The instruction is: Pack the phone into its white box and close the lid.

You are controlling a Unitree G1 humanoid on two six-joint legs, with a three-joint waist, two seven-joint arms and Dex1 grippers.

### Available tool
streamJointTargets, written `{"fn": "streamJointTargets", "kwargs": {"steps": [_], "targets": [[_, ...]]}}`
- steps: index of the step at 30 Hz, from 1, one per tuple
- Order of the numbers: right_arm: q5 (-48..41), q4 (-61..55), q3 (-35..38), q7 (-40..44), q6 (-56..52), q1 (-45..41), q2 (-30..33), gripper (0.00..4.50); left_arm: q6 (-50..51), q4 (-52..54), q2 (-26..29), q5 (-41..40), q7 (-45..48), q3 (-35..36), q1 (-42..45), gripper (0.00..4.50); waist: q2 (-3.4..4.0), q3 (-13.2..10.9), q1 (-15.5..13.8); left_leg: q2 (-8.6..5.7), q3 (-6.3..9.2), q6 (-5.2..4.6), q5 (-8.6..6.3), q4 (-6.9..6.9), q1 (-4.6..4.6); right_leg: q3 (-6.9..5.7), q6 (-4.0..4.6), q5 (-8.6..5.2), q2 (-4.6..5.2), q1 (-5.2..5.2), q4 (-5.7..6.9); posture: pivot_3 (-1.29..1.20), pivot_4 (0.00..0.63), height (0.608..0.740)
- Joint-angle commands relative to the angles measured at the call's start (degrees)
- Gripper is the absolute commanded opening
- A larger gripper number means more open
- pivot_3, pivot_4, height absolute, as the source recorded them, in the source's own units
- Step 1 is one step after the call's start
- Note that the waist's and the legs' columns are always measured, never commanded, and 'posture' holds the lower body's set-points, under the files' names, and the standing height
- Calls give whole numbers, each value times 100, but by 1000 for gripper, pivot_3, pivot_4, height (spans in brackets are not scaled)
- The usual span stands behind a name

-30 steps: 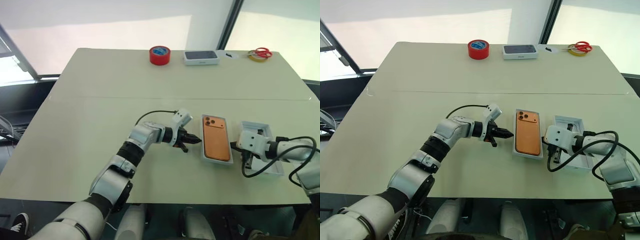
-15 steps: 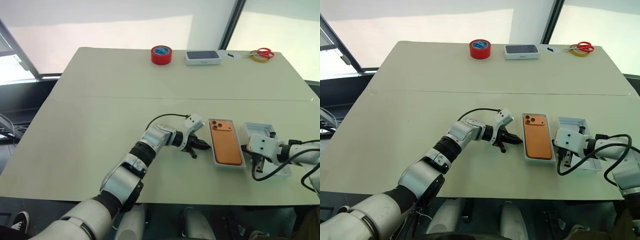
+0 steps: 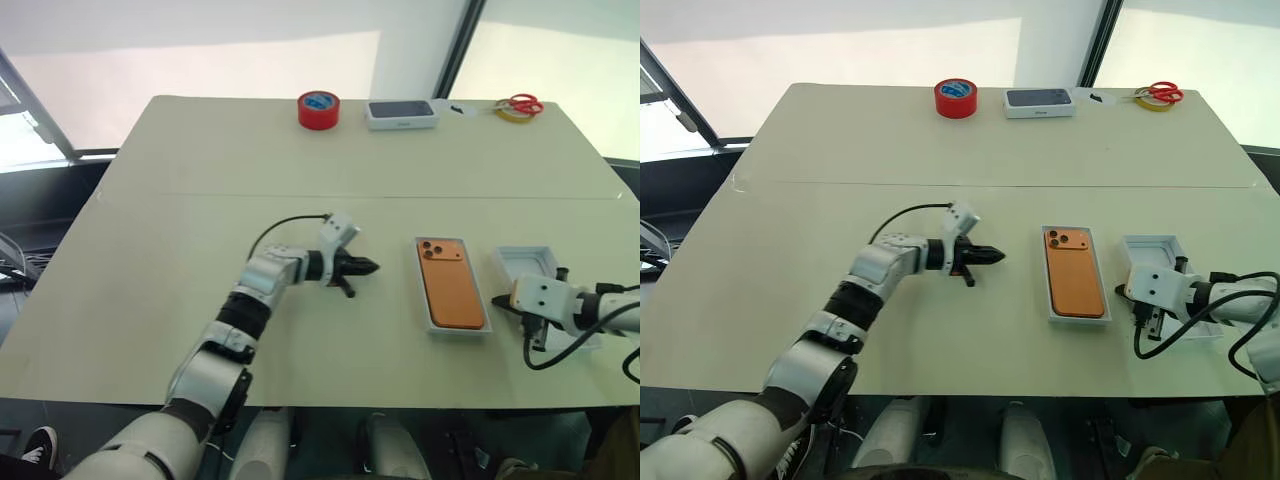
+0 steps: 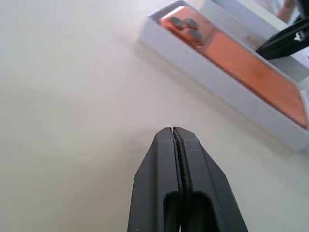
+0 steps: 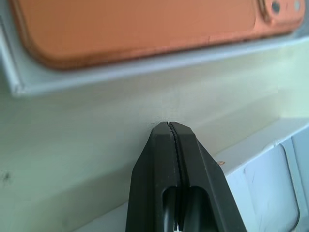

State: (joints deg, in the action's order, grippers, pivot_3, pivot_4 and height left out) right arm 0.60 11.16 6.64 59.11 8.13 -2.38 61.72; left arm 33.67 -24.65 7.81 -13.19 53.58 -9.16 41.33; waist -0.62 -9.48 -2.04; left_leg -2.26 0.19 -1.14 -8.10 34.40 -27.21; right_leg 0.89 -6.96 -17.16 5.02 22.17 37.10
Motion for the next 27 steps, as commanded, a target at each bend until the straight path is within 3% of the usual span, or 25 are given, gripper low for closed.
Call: {"fn": "streamJointTargets", "kwargs": {"steps": [1, 2, 6, 8, 10, 14, 16, 19, 22, 27], "targets": [[-808, -157, 359, 315, -845, -203, -73, 0, 214, 1110, 406, -459, 273, 324, -215, 547, 0, 0, -6, 0, 0, 0, 0, 0, 0, 0, 1, 0, 1, 0, 0, 0, 150, 738], [-992, -231, 399, 408, -1049, -236, -95, 560, 215, 1401, 610, -513, 418, 293, -353, 854, 2, 1, -10, 0, 0, 0, 0, 0, 0, 0, 1, -1, 1, 0, 0, 0, 150, 738], [-1326, -412, 655, 305, -1309, -330, -185, 2306, 122, 2186, 1166, -804, 594, 547, -735, 2798, 4, 2, -7, 1, 1, 1, -2, -2, 2, 0, 11, -6, 3, -4, -2, 0, 150, 738], [-1460, -538, 825, 35, -1838, -419, -250, 3367, -663, 2569, 1604, -693, 932, 594, -1093, 3844, 8, 4, 1, 1, 0, 10, -7, -3, 4, 2, 17, -9, 3, -3, -2, 0, 150, 738], [-1470, -698, 967, -270, -2166, -425, -299, 4447, -1044, 2733, 1867, -761, 1075, 732, -1320, 3909, 11, 6, 3, 2, -2, 13, -8, -10, 6, 5, 20, -10, 4, 1, -1, 0, 150, 738], [-1698, -1258, 1341, -823, -3284, -330, -444, 4447, -1869, 2766, 2209, -810, 1331, 1002, -1724, 3909, 14, 8, -14, 3, -2, 14, -9, -13, 7, 5, 23, -12, 7, 2, -3, 0, 150, 738], [-1996, -1768, 1544, -1092, -4364, -189, -512, 4447, -2056, 2765, 2366, -1024, 1673, 1081, -1933, 3909, 16, 9, -15, 3, -5, 13, -9, -14, 5, 7, 24, -12, 10, 5, -6, 0, 150, 738], [-1736, -2464, 1527, -1378, -5091, 431, -356, 4447, -2476, 2721, 2464, -1173, 2063, 1077, -2151, 3909, 17, 10, -34, 3, -3, 13, -10, -19, 3, 5, 25, -13, 13, 12, -10, 0, 150, 738], [-2055, -2907, 1606, -1541, -6312, 574, -336, 4447, -2749, 2773, 2534, -1280, 2371, 1051, -2272, 3909, 23, 13, -3, 3, -11, 12, -11, -20, 4, 8, 27, -14, 18, 12, -14, 0, 150, 738], [-2357, -3027, 1510, -2146, -8193, -247, -556, 4447, -3094, 2765, 2501, -1356, 2701, 952, -2303, 3909, 32, 18, 112, 3, -15, 11, -11, -21, 4, 10, 28, -14, 18, 11, -13, 0, 150, 738]]}}
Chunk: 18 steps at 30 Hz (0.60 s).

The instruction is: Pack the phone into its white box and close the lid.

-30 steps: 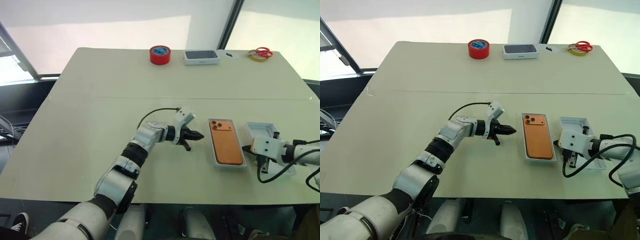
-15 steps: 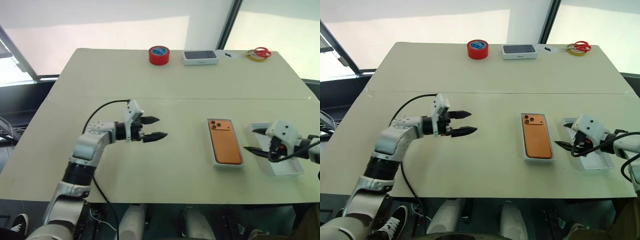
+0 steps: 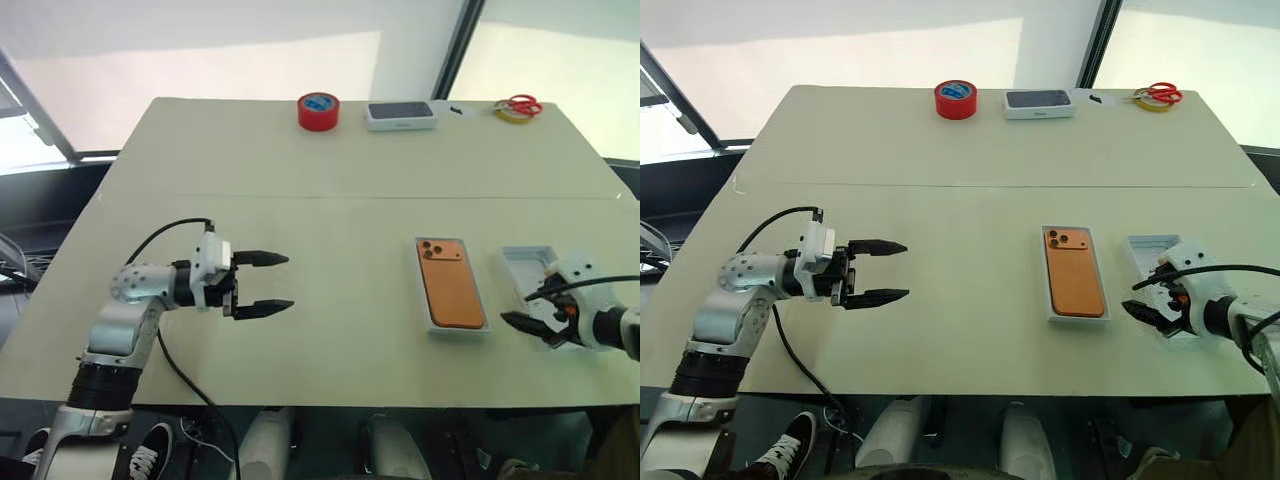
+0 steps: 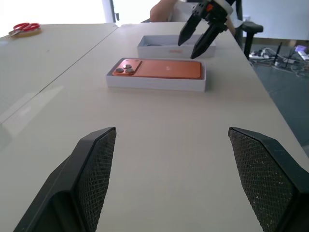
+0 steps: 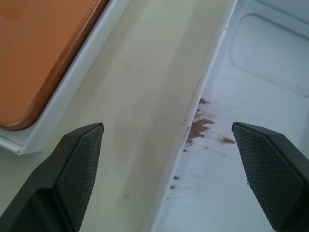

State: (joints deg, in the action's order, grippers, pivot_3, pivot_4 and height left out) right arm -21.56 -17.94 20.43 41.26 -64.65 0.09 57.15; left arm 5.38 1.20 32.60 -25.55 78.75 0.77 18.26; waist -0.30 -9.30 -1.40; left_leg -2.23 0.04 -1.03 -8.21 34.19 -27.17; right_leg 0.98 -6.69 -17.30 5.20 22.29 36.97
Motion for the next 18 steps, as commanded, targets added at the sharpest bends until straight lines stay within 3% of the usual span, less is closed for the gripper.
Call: {"fn": "streamJointTargets", "kwargs": {"steps": [1, 7, 17, 18], "targets": [[-153, -100, 56, -436, -1167, -652, -90, 4447, -339, 186, 17, -113, 212, -56, 7, 3909, 0, 0, 70, 0, 0, 0, 0, -1, -1, -2, 0, 0, 0, 0, 0, 0, 150, 738], [-510, -41, -185, -513, -2549, -1550, -117, 4447, -417, 276, 86, -250, 298, -7, 12, 3909, 0, -1, 82, 0, 1, -15, 9, -2, -7, -4, -1, 0, -1, 3, 1, 0, 150, 738], [-592, 447, -761, -607, -2598, -1948, 102, 4447, -429, 387, 69, -246, 11, 0, -132, 3909, 0, -1, 94, 0, 0, -17, 8, -2, -7, -3, -1, 0, 0, 5, -1, 0, 150, 738], [-590, 476, -816, -615, -2551, -1961, 127, 3943, -452, 382, 73, -235, -5, -6, -162, 3909, 0, -1, 98, 0, 0, -17, 8, -2, -8, -3, -1, 0, 0, 5, -1, 0, 150, 738]]}}
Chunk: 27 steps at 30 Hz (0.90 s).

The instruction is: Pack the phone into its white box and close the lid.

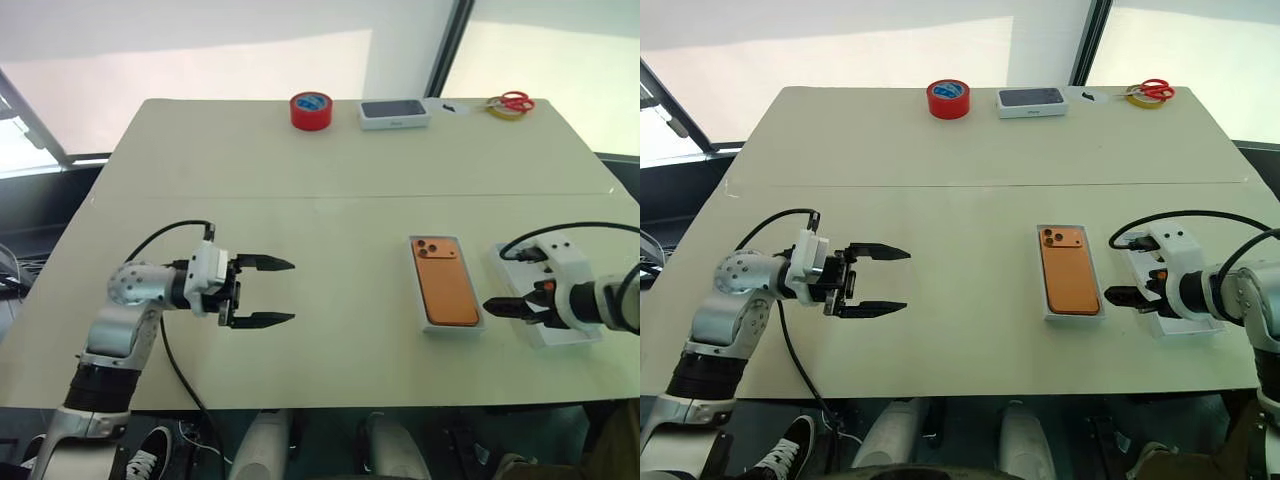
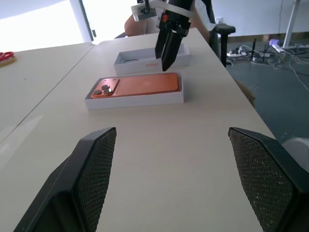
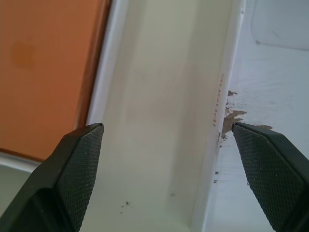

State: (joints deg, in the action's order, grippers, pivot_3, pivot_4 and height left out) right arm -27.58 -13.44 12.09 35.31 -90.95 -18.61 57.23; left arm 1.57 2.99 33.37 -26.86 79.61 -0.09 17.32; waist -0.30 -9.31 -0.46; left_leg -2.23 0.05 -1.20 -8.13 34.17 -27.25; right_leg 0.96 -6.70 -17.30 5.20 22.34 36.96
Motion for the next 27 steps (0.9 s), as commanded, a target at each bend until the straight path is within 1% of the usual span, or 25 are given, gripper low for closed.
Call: {"fn": "streamJointTargets", "kwargs": {"steps": [1, 2, 3, 4, 5, 7, 8, 11, 15, 16, 17, 18, 20, 21, 22, 24, 25, 27], "targets": [[29, 48, -50, -34, 127, -95, 157, 3658, -96, 207, 3, -92, -103, 72, -98, 3909, 0, 0, 10, 0, 0, 0, 0, 0, 0, 1, 0, 0, 0, 0, 0, 0, 150, 738], [49, 82, -130, -56, 171, -89, 164, 3073, -100, 226, 7, -92, -121, 65, -121, 3909, 0, 0, 15, 0, 0, 0, 0, 0, 0, 1, 0, 0, 0, 0, 1, 0, 150, 738], [60, 101, -182, -70, 201, -78, 172, 2640, -95, 251, 12, -99, -137, 61, -139, 3909, 0, 0, 17, 0, 0, 0, 0, 0, 0, 0, 0, 0, 0, 0, 2, 0, 150, 738], [75, 115, -223, -90, 225, -67, 172, 2043, -91, 281, 14, -100, -157, 53, -154, 3909, 0, 0, 18, 0, 0, 0, 0, 0, 0, 0, 0, 0, 0, 0, 2, 0, 150, 738], [71, 132, -246, -105, 219, -82, 148, 1586, -85, 308, 12, -101, -179, 45, -166, 3909, 0, 0, 18, 0, 0, 0, 0, 0, 0, 0, 0, 0, 0, 1, 1, 0, 150, 738], [92, 186, -304, -161, 231, -156, 103, 534, -65, 337, 1, -109, -218, 34, -179, 3909, 0, 0, 23, 0, 0, 0, 0, 0, 0, 0, 0, 0, 0, 0, 1, 0, 150, 738], [92, 219, -312, -187, 216, -198, 71, 94, -73, 344, -2, -103, -240, 35, -181, 3909, 0, 0, 25, 0, 0, 0, 0, 0, 0, 0, 0, 0, 0, 1, 1, 0, 150, 738], [109, 260, -357, -254, 222, -256, 50, 38, -69, 319, 7, -102, -274, 34, -152, 3909, 1, 0, 32, 0, 0, 0, 0, 0, 0, 0, 0, 0, 0, 1, 2, 0, 150, 738], [201, 464, -226, -472, 220, -546, -160, 38, 84, 216, 11, -130, -340, 36, -30, 3909, 1, 0, 42, 0, 0, 0, 0, 0, 0, 0, 0, 0, 0, 1, 2, 0, 150, 738], [271, 519, -208, -558, 302, -622, -203, 0, 234, 194, 31, -183, -343, 30, -11, 3513, 1, 0, 40, 0, 0, 0, 0, 0, 0, 0, 0, 0, 0, 1, 2, 0, 150, 738], [383, 620, -205, -658, 527, -749, -229, 0, 255, 147, 4, -160, -421, 43, 14, 3385, 1, 0, 39, 0, 0, 0, 0, 0, 0, 0, 0, 0, 0, 1, 2, 0, 150, 738], [448, 739, -145, -743, 712, -920, -301, 0, 257, 103, -19, -134, -468, 45, 33, 3093, 3, -1, 45, 0, 0, 0, 0, 0, 0, 0, 0, 0, -1, 1, 2, 0, 150, 738], [458, 927, 105, -824, 1354, -1310, -584, 0, 303, 60, -72, -113, -582, 42, 55, 2179, 6, -3, 90, 0, -3, 0, 0, 0, 0, 2, -1, 0, -1, 2, 2, 0, 150, 738], [446, 962, 164, -811, 1552, -1397, -666, 0, 316, 47, -93, -109, -625, 43, 63, 1579, 6, -3, 105, -1, -3, 0, 0, 0, -1, 2, -1, 1, -2, 3, 3, 0, 150, 738], [509, 908, 114, -796, 1878, -1398, -691, 0, 330, 26, -132, -98, -697, 45, 80, 1080, 6, -3, 106, 0, -3, -1, 1, -1, -1, 1, -2, 1, -3, 3, 4, 0, 150, 738], [325, 658, 363, -813, 2349, -1422, -1123, 0, 393, 14, -234, -111, -832, 38, 100, 55, 3, -3, 105, 0, 0, -1, 1, -4, -2, -3, -6, 3, -5, 4, 5, 0, 150, 738], [189, 494, 490, -789, 2544, -1400, -1362, 0, 404, 13, -295, -102, -925, 39, 108, 19, 3, -3, 107, 1, 3, -2, 1, -5, -2, -4, -22, 12, -8, 3, 5, 0, 150, 738], [-477, 118, 1120, -901, 2246, -1515, -2180, 0, 409, -6, -417, -57, -1099, 19, 115, 19, 3, -3, 116, 2, 2, -2, 2, -4, -2, -3, -27, 14, -9, 4, 11, 0, 150, 738]]}}
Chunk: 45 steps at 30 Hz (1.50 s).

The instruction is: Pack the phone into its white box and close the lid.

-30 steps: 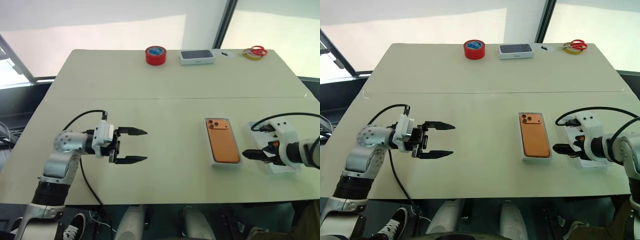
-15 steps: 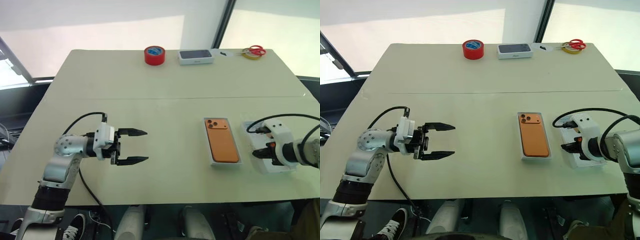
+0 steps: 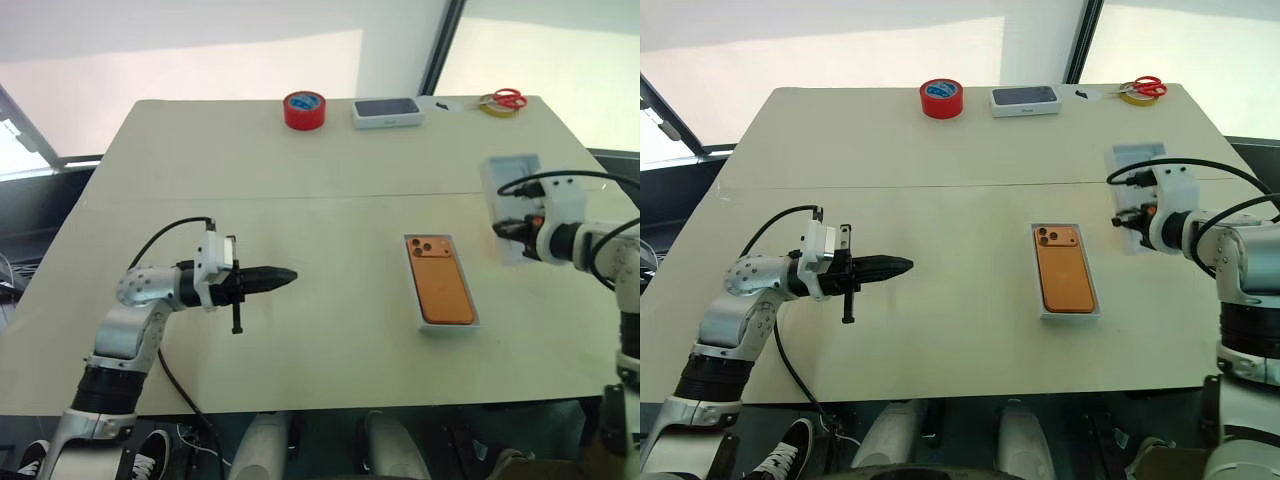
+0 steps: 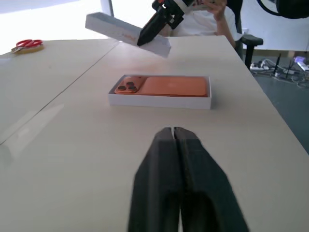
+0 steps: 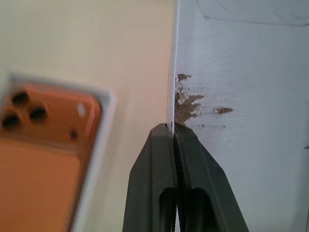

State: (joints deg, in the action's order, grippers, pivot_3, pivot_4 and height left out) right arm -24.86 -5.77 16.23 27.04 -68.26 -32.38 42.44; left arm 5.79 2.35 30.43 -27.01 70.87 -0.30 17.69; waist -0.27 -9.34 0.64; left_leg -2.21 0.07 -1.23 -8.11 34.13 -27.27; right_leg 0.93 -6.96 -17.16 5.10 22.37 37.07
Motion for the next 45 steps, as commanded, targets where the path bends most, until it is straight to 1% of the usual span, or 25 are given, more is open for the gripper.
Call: {"fn": "streamJointTargets", "kwargs": {"steps": [1, 3, 6, 7, 9, 10, 11, 13, 14, 16, 19, 20, 23, 26, 27, 30, 31, 32, 33, 35, 37, 40, 42, 44, 45], "targets": [[-1080, -883, 961, -140, -205, -154, -1089, 0, -12, 43, -203, -10, -345, 33, 94, 19, 1, -1, 11, 2, 2, 0, 0, 1, 0, 0, -1, 1, -3, 0, 3, 0, 150, 738], [-1827, -1343, 1485, -327, -706, -92, -1823, 0, -21, 38, -383, 45, -608, 31, 144, 19, 1, -1, 0, 4, 2, 0, 1, 3, 1, 0, -3, 1, -5, 2, 14, 0, 150, 738], [-2817, -1928, 2040, -690, -1346, 86, -2655, 0, 50, 102, -569, 47, -893, 2, 191, 19, 1, 0, -38, 4, 9, 0, 1, 4, 0, -6, -4, 2, -6, 0, 16, 0, 150, 738], [-3137, -2055, 2223, -766, -1777, 160, -2912, 0, 114, 145, -613, 28, -959, -32, 187, 19, 1, 0, -37, 3, 10, -1, 1, 5, 0, -6, -4, 2, -5, -1, 17, 0, 150, 738], [-3643, -2397, 2264, -851, -2163, 440, -3098, 0, 152, 221, -678, 55, -1069, -103, 170, 19, 0, 1, -33, 2, 11, 0, 0, 5, 2, -5, -3, 2, -4, -3, 17, 0, 150, 738], [-4212, -2409, 2153, -878, -2298, 781, -3038, 0, 153, 238, -728, 87, -1122, -156, 169, 19, 1, 1, -37, 1, 10, 0, 0, 4, 2, -5, -2, 2, -4, -3, 16, 0, 150, 738], [-4584, -2510, 2024, -876, -2352, 1089, -2946, 0, 182, 256, -793, 82, -1170, -205, 177, 19, 1, 1, -49, 1, 11, 1, 0, 4, 2, -5, -2, 2, -4, -2, 15, 0, 150, 738], [-5213, -2498, 1741, -978, -2424, 1602, -2644, 0, 238, 268, -909, 102, -1251, -306, 211, 19, 2, 1, -21, 1, 9, 1, -1, 1, 2, -4, -1, 1, -3, -1, 13, 0, 150, 738], [-5369, -2479, 1649, -1060, -2424, 1745, -2523, 0, 232, 273, -971, 149, -1299, -363, 229, 19, 4, 2, -2, 1, 7, 0, 0, 1, 1, -2, 2, 0, -2, -1, 12, 0, 150, 738], [-5860, -2280, 1471, -1427, -2232, 1907, -2299, 0, 273, 288, -1068, 158, -1359, -440, 252, 19, 3, 2, 20, 1, 4, -1, 0, 3, 6, -1, 21, -11, -2, -5, 12, 0, 150, 738], [-6255, -1789, 1254, -2069, -1750, 1860, -2076, 0, 245, 201, -1250, 283, -1458, -664, 301, 19, 3, 3, 19, 4, 4, -1, 1, 3, 12, 0, 23, -12, -4, -8, 13, 0, 150, 738], [-6535, -1516, 1143, -2338, -1564, 1839, -1965, 0, 263, 164, -1326, 297, -1465, -757, 312, 19, 3, 3, 14, 4, 4, -1, 1, 2, 11, 0, 22, -12, -5, -7, 13, 0, 150, 738], [-7089, -966, 752, -2565, -1336, 1812, -1432, 0, 230, -57, -1576, 445, -1537, -1002, 398, 19, 1, 2, -12, 2, 3, -4, 2, 7, 9, -1, 22, -12, -4, -14, 6, 0, 150, 738], [-7182, -556, 440, -2585, -1200, 1770, -1019, 0, 270, -221, -1721, 455, -1512, -1108, 478, 19, 0, 3, -18, 2, 3, -10, 3, 13, 7, -3, 22, -12, -3, -18, 3, 0, 150, 738], [-7026, -403, 345, -2565, -1158, 1714, -899, 0, 240, -294, -1765, 496, -1533, -1138, 499, 19, -2, 4, -12, 2, 3, -11, 4, 13, 7, -3, 22, -12, -3, -19, 2, 0, 150, 738], [-6675, -141, 227, -2443, -885, 1542, -711, 0, 175, -523, -1864, 582, -1502, -1242, 519, 19, -1, 4, -19, 2, 3, -12, 4, 13, 8, -4, 22, -12, -5, -21, 3, 0, 150, 738], [-6628, -111, 235, -2354, -777, 1517, -690, 0, 112, -632, -1910, 625, -1501, -1268, 518, 19, -1, 4, -28, 2, 3, -12, 4, 14, 8, -4, 22, -12, -5, -21, 3, 0, 150, 738], [-6769, 25, 248, -2359, -736, 1521, -665, 0, 124, -754, -1993, 589, -1540, -1239, 513, 19, -2, 4, -35, 2, 3, -12, 4, 15, 7, -4, 21, -12, -5, -22, 2, 0, 150, 738], [-6850, 128, 220, -2357, -754, 1529, -609, 287, 145, -854, -2065, 549, -1589, -1191, 519, 0, -3, 4, -38, 2, 3, -14, 3, 17, 6, -4, 21, -12, -5, -23, 1, 0, 150, 738], [-6710, 114, 167, -2213, -715, 1584, -529, 980, 87, -982, -2143, 569, -1613, -1167, 505, 0, -3, 4, -51, 2, 3, -16, 2, 19, 5, -4, 20, -11, -4, -24, 1, 0, 150, 738], [-6670, 193, 196, -2142, -635, 1586, -490, 1994, -17, -1079, -2192, 651, -1618, -1213, 482, 0, -3, 4, -70, 2, 3, -16, 2, 22, 2, -5, 19, -11, -5, -21, 1, 0, 150, 738], [-6157, 243, 329, -1758, -484, 1626, -134, 3518, -207, -1393, -2424, 767, -1636, -1303, 625, 0, -2, 4, -117, 2, 2, -16, 2, 23, 1, -3, 20, -11, -4, -19, 1, 0, 150, 738], [-5805, 231, 487, -1563, -279, 1705, 66, 3518, -309, -1686, -2622, 823, -1624, -1327, 847, 0, -2, 4, -159, 2, 2, -18, 1, 29, -2, -5, 21, -12, -4, -20, 1, 0, 150, 738], [-5169, 325, 537, -1147, 119, 1691, 429, 3518, -645, -2267, -2913, 1061, -1622, -1428, 1200, 0, -3, 3, -184, 2, 5, -27, -5, 51, -7, -11, 22, -12, -4, -28, 0, 0, 150, 738], [-5004, 491, 600, -971, 262, 1578, 554, 3518, -818, -2519, -3077, 1169, -1612, -1487, 1358, 0, -3, 3, -188, 2, 6, -33, -9, 64, -12, -12, 22, -12, -4, -30, 0, 0, 150, 738]]}}
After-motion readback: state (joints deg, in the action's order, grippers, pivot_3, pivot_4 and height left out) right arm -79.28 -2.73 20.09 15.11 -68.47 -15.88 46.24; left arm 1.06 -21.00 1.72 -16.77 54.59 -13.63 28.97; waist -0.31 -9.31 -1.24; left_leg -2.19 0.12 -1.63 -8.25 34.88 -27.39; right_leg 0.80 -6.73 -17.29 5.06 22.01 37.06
